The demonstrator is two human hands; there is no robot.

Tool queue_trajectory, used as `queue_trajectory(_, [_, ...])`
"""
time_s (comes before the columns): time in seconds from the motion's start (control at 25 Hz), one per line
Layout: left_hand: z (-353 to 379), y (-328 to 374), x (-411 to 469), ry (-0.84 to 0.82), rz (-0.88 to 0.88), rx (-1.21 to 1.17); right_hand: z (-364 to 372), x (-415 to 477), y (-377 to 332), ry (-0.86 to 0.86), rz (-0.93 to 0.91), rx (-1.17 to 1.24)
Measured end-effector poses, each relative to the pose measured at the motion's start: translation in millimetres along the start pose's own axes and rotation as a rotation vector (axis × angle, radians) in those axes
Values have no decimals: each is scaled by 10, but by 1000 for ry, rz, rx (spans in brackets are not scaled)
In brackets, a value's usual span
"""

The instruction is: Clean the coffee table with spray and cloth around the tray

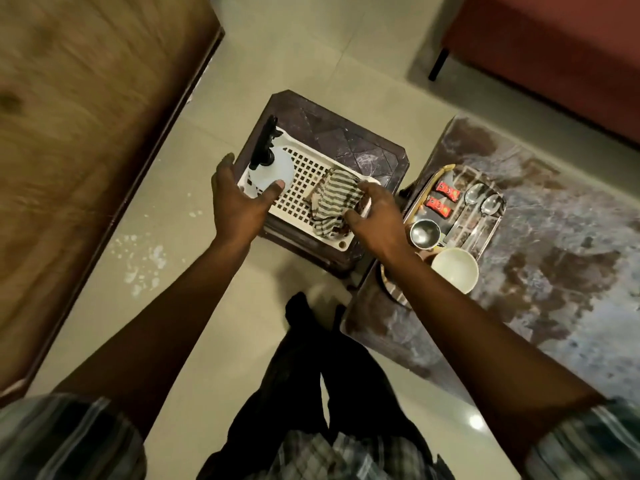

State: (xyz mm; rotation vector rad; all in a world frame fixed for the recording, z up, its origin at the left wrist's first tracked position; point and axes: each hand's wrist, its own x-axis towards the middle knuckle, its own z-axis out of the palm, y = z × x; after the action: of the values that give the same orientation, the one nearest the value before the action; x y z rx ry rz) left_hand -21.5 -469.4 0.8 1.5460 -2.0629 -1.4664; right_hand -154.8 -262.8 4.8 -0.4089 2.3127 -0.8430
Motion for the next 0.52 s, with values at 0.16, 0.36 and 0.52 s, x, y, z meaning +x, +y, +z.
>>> queue_trajectory(0.16, [75,82,364,-153,184,169,193,330,29,35,74,-61])
queue_trajectory(0.36, [159,45,604,-127,262,119,372,512,40,34,57,-283])
queue_trajectory(0.52, [197,46,610,-142,302,53,486,567,-8,53,40,-317])
